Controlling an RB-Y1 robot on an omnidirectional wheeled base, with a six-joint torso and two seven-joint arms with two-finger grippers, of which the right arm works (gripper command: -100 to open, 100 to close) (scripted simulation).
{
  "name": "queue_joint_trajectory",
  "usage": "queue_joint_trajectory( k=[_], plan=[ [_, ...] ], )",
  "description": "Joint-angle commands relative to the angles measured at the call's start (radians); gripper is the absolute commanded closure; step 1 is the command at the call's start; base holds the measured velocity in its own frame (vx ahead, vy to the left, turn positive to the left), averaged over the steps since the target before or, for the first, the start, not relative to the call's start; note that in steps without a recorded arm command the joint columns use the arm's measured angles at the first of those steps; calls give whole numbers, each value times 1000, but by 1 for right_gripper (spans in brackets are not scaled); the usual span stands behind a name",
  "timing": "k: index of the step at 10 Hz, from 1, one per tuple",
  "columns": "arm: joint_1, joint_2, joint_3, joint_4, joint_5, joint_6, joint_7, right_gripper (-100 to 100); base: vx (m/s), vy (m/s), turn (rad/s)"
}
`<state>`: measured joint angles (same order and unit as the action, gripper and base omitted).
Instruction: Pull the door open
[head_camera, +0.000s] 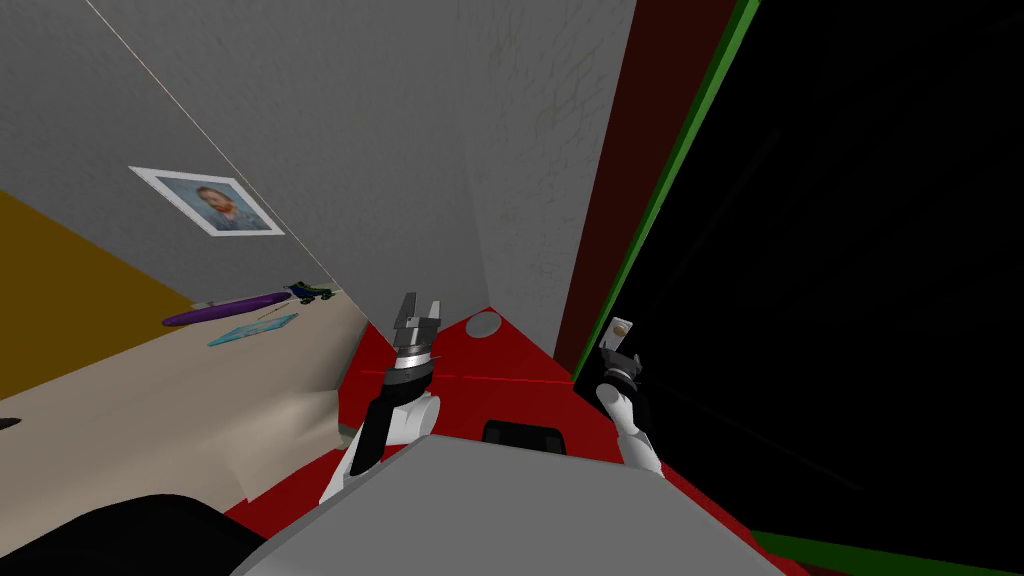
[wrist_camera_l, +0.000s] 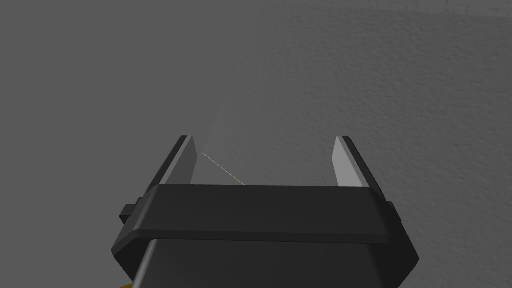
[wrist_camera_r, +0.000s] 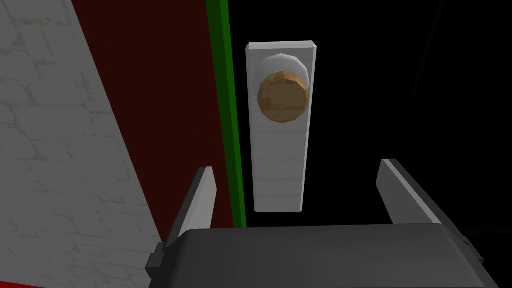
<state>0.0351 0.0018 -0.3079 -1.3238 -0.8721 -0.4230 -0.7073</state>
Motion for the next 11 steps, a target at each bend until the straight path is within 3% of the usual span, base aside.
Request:
queue_joint_trajectory(
  k=[1,5,11],
  plan=[
    [0,0,0,0,0,0,0,-100,-29,2,5],
    [24,-105,-4,30,-20,7,-89,-100,146,-21,26],
    [52,-210,-10,66,-42,15,-189,-100,149,-23,24]
  ],
)
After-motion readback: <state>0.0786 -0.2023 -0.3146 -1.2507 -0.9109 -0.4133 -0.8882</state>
